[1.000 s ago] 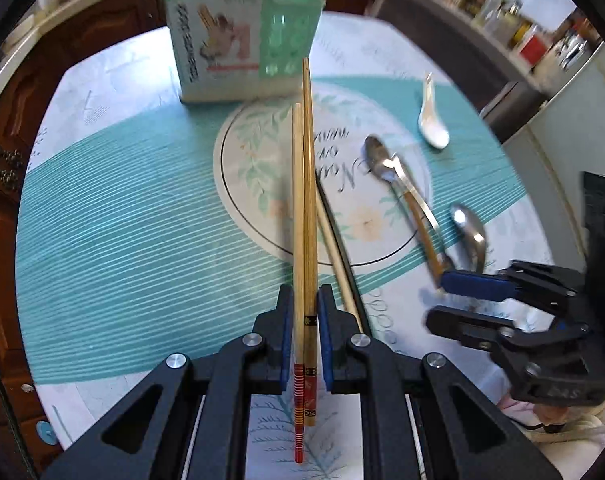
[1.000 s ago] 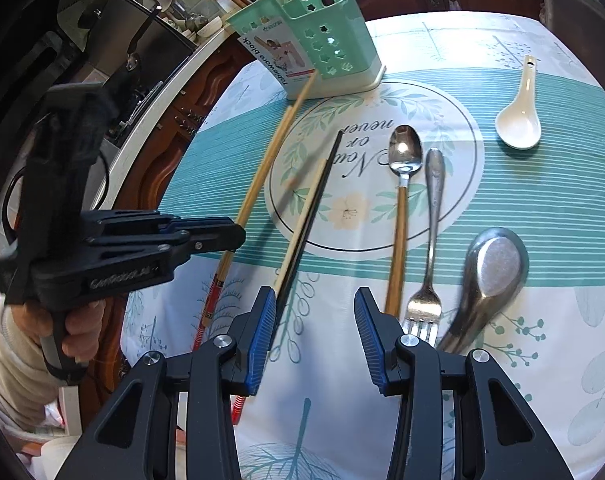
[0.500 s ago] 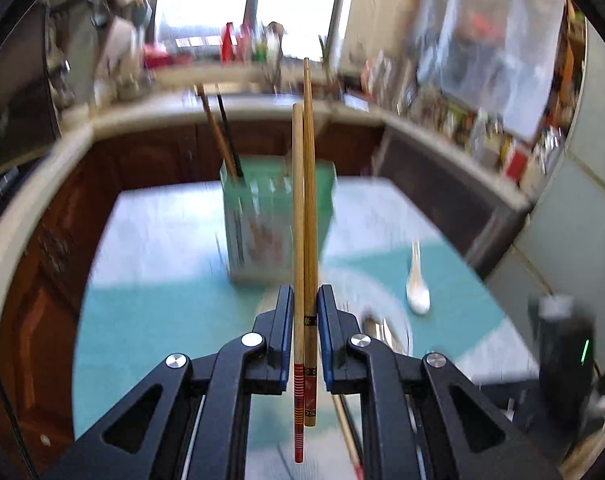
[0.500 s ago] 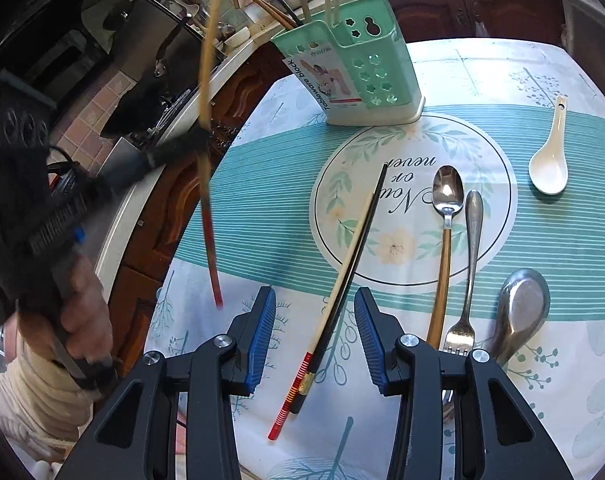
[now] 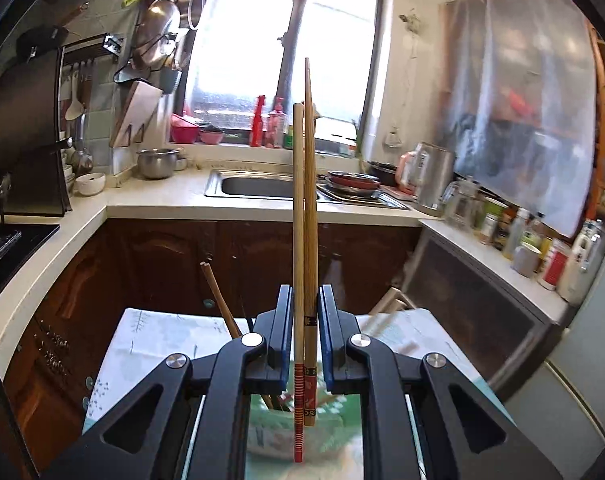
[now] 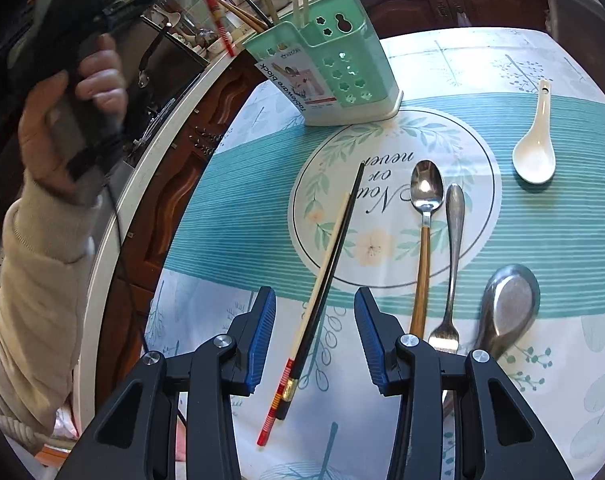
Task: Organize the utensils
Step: 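Lift the chopsticks with the left tool and drop them into the green holder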
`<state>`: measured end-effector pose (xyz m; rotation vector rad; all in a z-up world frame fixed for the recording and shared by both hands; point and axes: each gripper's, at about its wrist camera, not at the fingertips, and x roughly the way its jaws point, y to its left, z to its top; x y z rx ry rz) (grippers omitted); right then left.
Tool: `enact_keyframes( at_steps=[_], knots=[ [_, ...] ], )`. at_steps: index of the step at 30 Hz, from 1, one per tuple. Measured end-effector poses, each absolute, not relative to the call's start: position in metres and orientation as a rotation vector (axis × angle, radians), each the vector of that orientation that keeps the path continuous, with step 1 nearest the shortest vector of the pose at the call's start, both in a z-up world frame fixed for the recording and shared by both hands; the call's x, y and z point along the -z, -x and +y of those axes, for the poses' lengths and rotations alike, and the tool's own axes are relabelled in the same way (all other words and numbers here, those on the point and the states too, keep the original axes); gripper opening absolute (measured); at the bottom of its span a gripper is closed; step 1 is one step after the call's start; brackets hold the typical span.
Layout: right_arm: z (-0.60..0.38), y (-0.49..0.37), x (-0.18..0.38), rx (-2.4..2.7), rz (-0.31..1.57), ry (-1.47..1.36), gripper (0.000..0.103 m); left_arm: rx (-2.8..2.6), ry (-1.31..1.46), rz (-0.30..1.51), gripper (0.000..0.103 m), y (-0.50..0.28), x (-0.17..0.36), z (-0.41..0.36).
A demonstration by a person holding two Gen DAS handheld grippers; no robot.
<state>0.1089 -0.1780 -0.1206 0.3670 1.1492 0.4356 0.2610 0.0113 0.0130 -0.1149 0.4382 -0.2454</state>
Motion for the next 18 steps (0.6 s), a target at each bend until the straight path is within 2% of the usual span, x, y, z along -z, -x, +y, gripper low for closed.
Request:
enact_keyframes(
  at_steps=[7,11,18],
  knots=[
    [-0.175,-0.120,0.127,-0.453,1.158,-0.351,0.042,0.249,0.251,0.403,0.009,-0.286,-0.017,0.033],
    [-0.179,-0.123,0.139,-0.445,1.182,-0.372,0.042,0.221,0.238,0.354,0.009,-0.293,-0.017,0.033],
    [-0.185,-0.122,0.147,-0.435,1.187,-0.382,0.042,0.172,0.172,0.336,0.010,-0.295,0.028,0.018]
  ],
)
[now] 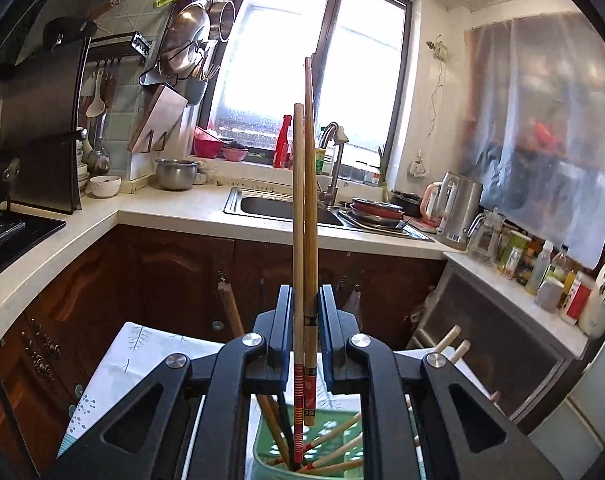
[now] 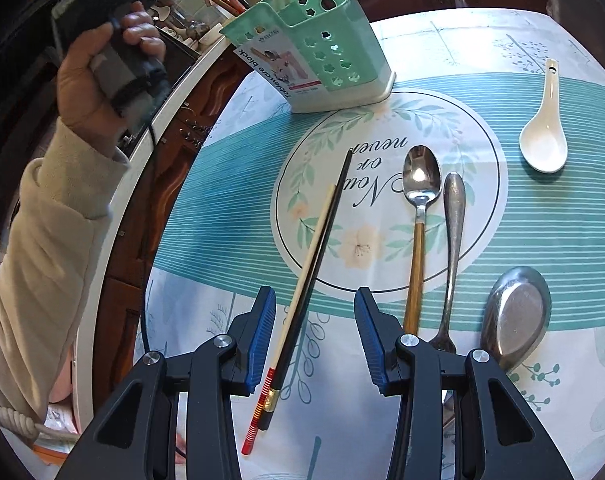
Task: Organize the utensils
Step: 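Lift the chopsticks with the left tool and drop them into the green holder, then move the open left tool back down to the remaining chopsticks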
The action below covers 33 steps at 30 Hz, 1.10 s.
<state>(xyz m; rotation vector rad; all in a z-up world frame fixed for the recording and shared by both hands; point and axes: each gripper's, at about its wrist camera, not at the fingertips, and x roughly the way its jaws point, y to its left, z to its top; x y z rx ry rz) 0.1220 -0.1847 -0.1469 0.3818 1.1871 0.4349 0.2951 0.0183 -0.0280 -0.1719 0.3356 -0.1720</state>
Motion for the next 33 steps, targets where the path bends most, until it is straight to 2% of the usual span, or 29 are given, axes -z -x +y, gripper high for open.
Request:
enact_keyframes(
  at_steps=[6,8,9,10,19,23,27,33],
  knots=[
    [-0.193,-0.120,0.146,-0.432,1.180,-0.396,0.042,0.179,0.149,0.382,0.011,-0.273,0.066,0.018],
    [-0.193,-0.120,0.145,-0.434,1.178,-0.400,0.042,0.177,0.147,0.392,0.020,-0.266,0.072,0.020],
    [-0.193,-0.119,0.145,-0.435,1.178,-0.402,0.042,0.178,0.138,0.400,0.028,-0.262,0.074,0.020],
    [-0.193,-0.119,0.144,-0.437,1.178,-0.403,0.042,0.177,0.129,0.403,0.030,-0.260,0.075,0.020],
    [-0.180,-0.118,0.130,-0.453,1.148,-0.382,0.042,0.203,0.098,0.525,0.030,-0.235,0.071,0.017],
    [-0.180,-0.114,0.125,-0.449,1.134,-0.378,0.042,0.228,0.090,0.625,0.032,-0.214,0.072,0.017],
    [-0.186,-0.109,0.123,-0.433,1.128,-0.387,0.042,0.236,0.111,0.774,0.049,-0.188,0.085,0.021],
    [-0.200,-0.098,0.113,-0.390,1.109,-0.381,0.042,0.229,0.074,1.001,0.049,-0.152,0.124,0.011]
  ],
)
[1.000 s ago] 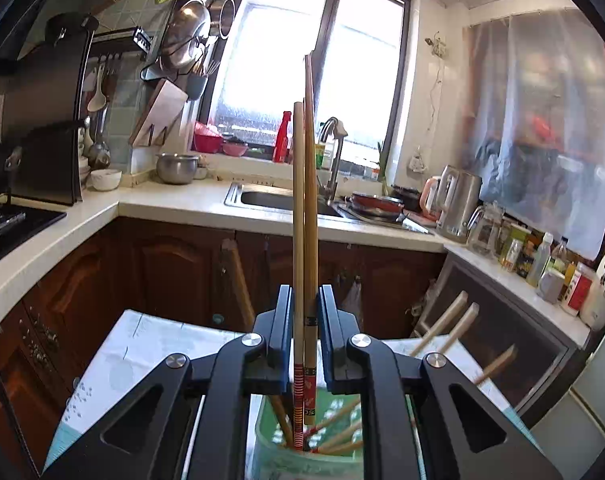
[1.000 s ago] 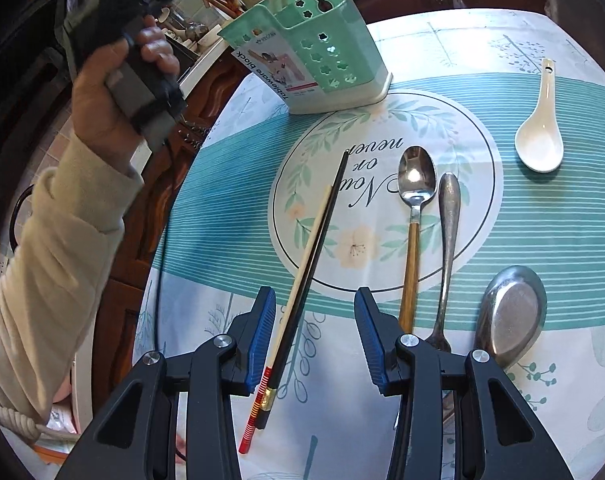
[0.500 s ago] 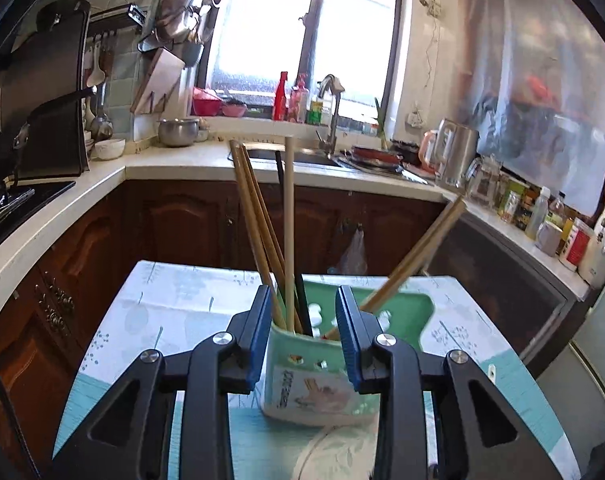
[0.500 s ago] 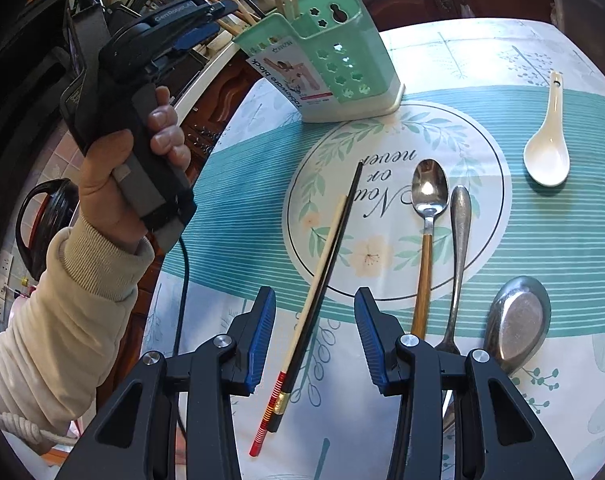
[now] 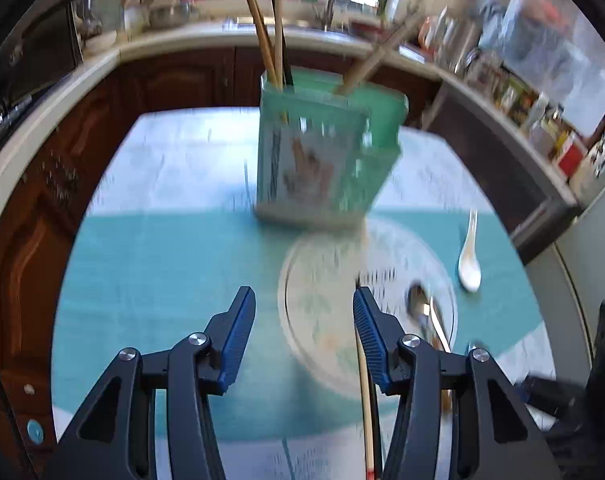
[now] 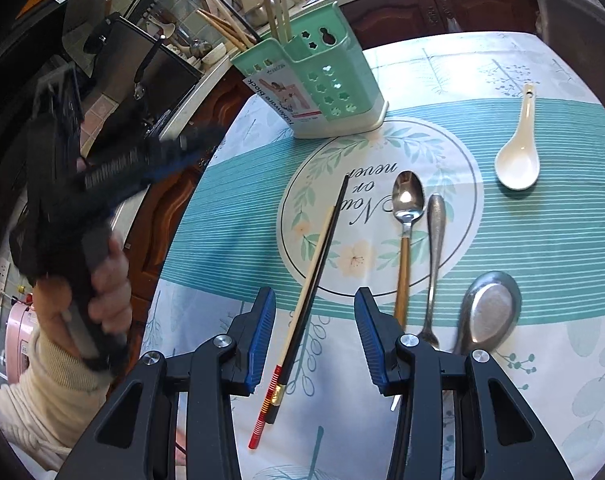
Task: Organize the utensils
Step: 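Move the open left tool back down to the remaining chopsticks, then grasp a plain and a black chopstick with the left tool while the right tool grasps the wooden-handled spoon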
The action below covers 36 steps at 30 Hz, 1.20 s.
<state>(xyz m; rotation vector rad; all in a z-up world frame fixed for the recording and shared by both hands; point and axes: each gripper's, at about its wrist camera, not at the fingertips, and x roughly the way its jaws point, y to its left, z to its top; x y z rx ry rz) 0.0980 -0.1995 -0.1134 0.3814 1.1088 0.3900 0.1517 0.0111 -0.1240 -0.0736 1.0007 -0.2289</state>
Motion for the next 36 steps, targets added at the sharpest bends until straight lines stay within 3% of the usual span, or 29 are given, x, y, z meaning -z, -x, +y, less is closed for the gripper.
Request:
enact_keyframes(
  at_steps=[6,10,18,36],
  knots=[
    [-0.215,-0.089,0.107,-0.338,1.101,-0.380,0.042,0.320,0.096,1.181,0.048,-0.121,0.160,-0.007],
    [-0.227,-0.080,0.105,-0.309,1.096,-0.383,0.042,0.386,0.118,1.271,0.026,-0.110,0.176,-0.019],
    [-0.242,-0.068,0.110,-0.273,1.102,-0.400,0.042,0.421,0.089,1.342,0.014,-0.103,0.190,-0.036],
    [-0.242,-0.061,0.111,-0.271,1.102,-0.396,0.042,0.396,0.033,1.346,0.012,-0.113,0.197,-0.048]
  ],
)
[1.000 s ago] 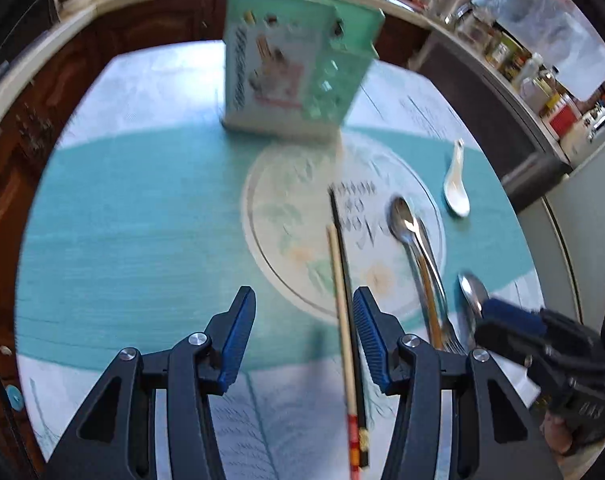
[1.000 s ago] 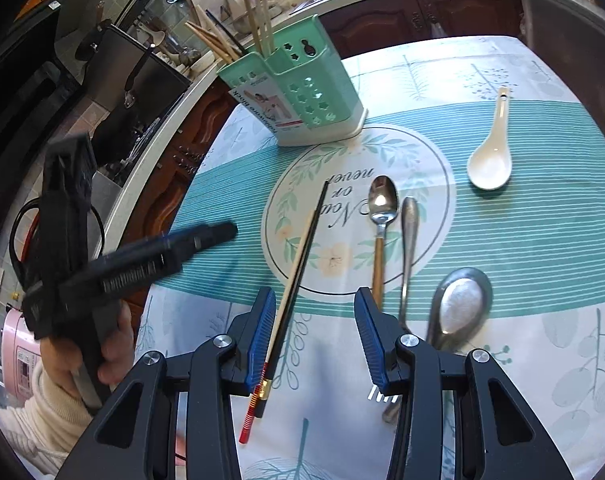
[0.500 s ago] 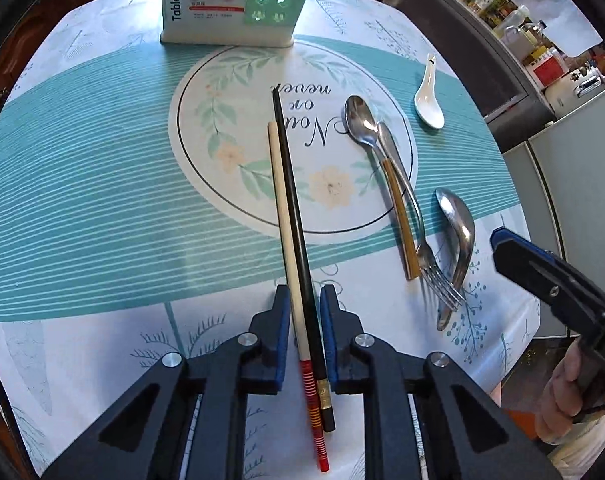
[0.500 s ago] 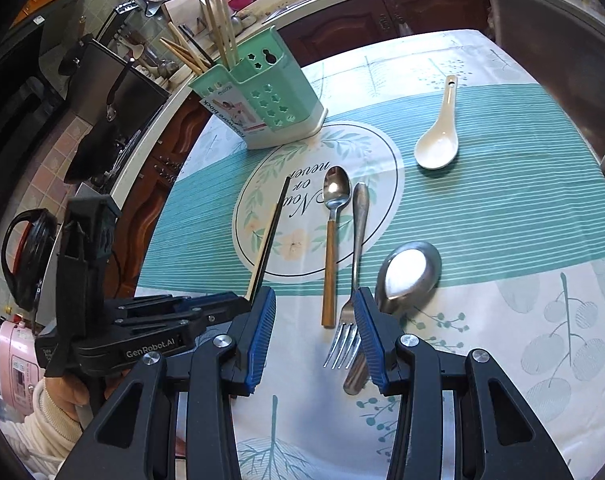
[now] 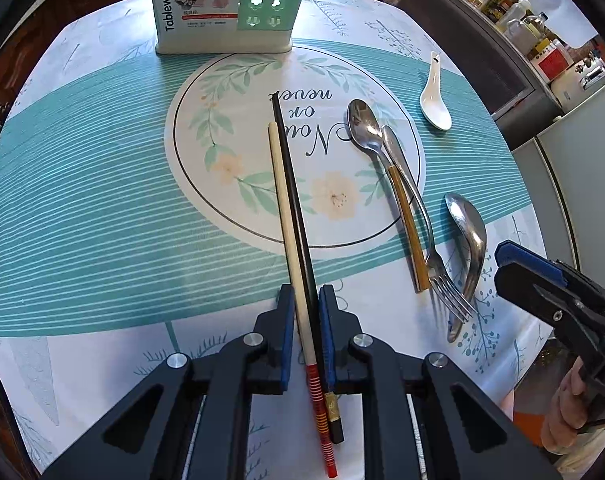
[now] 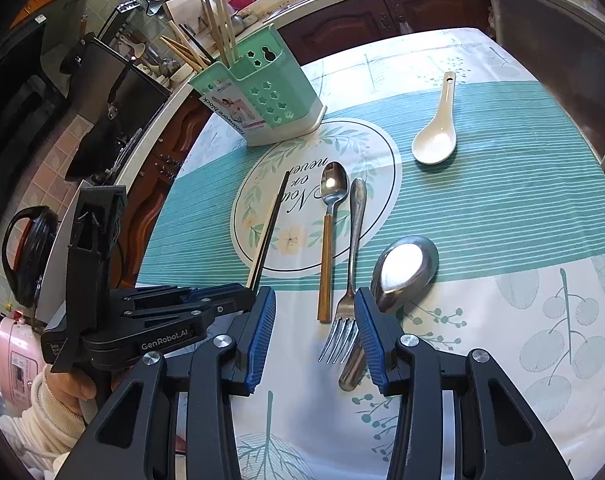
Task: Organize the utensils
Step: 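Grasp a plain and a black chopstick with the left tool while the right tool grasps the wooden-handled spoon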
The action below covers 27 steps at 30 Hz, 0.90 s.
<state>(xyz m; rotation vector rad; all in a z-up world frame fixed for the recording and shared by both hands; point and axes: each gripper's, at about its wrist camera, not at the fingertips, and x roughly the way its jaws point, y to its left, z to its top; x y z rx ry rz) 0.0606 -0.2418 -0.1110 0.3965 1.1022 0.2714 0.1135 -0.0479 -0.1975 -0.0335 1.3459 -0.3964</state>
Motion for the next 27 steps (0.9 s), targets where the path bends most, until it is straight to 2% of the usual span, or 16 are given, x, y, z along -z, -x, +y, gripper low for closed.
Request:
enact_keyframes(
  at_steps=[6,8,12,14,18,27],
  knots=[
    [-0.232,-0.073,0.113,-0.261,1.131,-0.332,0.042,0.393,0.065,1.373,0.012,-0.120,0.198,-0.045],
    [-0.230,-0.082,0.114,-0.260,1.144,-0.316,0.042,0.395,0.094,1.395,0.016,-0.123,0.198,-0.043],
    [-0.223,-0.107,0.116,-0.272,1.166,-0.261,0.042,0.370,0.133,1.409,0.031,-0.130,0.198,-0.041],
    [-0.219,-0.121,0.119,-0.283,1.181,-0.245,0.042,0.363,0.124,1.409,0.032,-0.132,0.197,-0.041],
    [-0.215,-0.146,0.133,-0.303,1.242,-0.266,0.028,0.352,0.077,1.418,0.032,-0.140,0.197,-0.049],
    [-0.204,-0.191,0.149,-0.271,1.344,-0.222,0.021,0.321,-0.088,1.497,0.032,-0.152,0.196,-0.073]
  ],
)
